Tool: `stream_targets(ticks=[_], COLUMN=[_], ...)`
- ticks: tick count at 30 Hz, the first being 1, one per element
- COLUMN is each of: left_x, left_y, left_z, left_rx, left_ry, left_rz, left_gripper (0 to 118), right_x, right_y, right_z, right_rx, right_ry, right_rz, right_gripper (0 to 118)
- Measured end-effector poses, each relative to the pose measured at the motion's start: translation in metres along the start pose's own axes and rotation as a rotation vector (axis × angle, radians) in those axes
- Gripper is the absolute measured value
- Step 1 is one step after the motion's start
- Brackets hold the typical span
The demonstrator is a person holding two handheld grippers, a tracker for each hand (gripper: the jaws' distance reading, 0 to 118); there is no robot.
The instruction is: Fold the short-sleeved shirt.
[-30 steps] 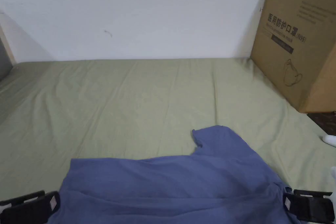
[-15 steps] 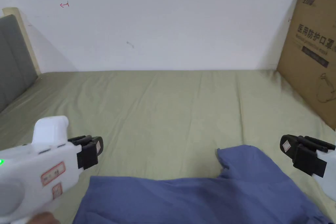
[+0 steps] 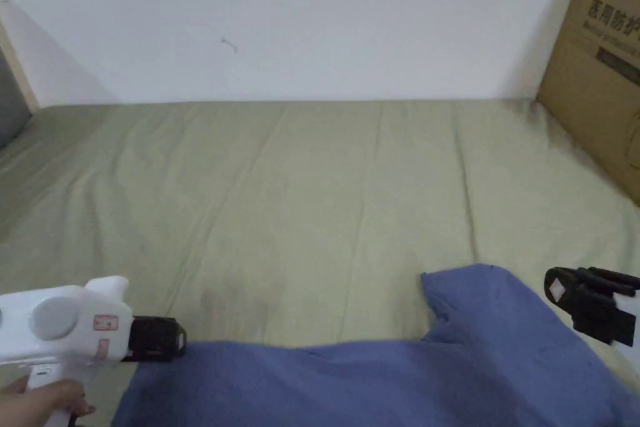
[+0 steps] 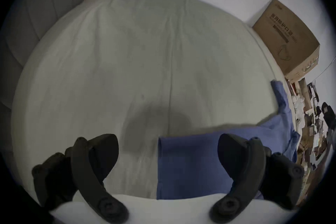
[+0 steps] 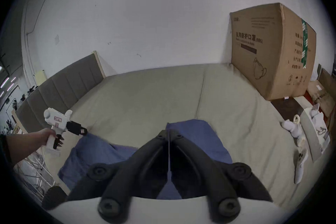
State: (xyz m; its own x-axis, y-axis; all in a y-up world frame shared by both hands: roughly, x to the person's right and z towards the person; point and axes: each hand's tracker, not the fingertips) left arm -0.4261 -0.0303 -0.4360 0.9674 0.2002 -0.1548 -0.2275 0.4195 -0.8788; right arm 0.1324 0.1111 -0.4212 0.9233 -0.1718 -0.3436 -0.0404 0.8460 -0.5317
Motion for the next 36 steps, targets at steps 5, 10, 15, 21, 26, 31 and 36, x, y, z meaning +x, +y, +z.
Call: stream_targets(ticks=[5,10,15,21,26,31,36], left_x=[0.035,0.053,0.034,0.031,0.027,0.023,0.012], left_y=[-0.017,-0.02,-0.016,-0.019,-0.019,-0.021,-0.018], left_z=[0.01,0.05,0.093,0.106,0.098,0.091,0.098], left_rx=[0.048,0.139,0.223,0.193,0.156,0.139,0.216], left_ry=[0.081,0.034,-0.069,-0.071,-0.091,-0.113,-0.175], left_rz=[-0.348,-0.382,-0.239,-0.209,-0.171,-0.096,0.037], left_gripper=[86,0,0,0,0,0,0], right_x=[0.023,0.064,0.107,0.125,0.118,0.098,0.101], right_y=[-0.003,0.006,0.018,0.002,0.002,0.012,0.04], right_z=[-0.025,-0.076,-0.156,-0.224,-0.218,-0.18,-0.121], right_rx=[-0.091,-0.214,-0.429,-0.625,-0.61,-0.552,-0.31], right_ry=[-0.015,-0.052,-0.138,-0.23,-0.206,-0.11,-0.159], right_rz=[-0.02,-0.081,-0.195,-0.104,-0.034,0.014,-0.169], right_gripper=[1,1,118,112,25,1,1])
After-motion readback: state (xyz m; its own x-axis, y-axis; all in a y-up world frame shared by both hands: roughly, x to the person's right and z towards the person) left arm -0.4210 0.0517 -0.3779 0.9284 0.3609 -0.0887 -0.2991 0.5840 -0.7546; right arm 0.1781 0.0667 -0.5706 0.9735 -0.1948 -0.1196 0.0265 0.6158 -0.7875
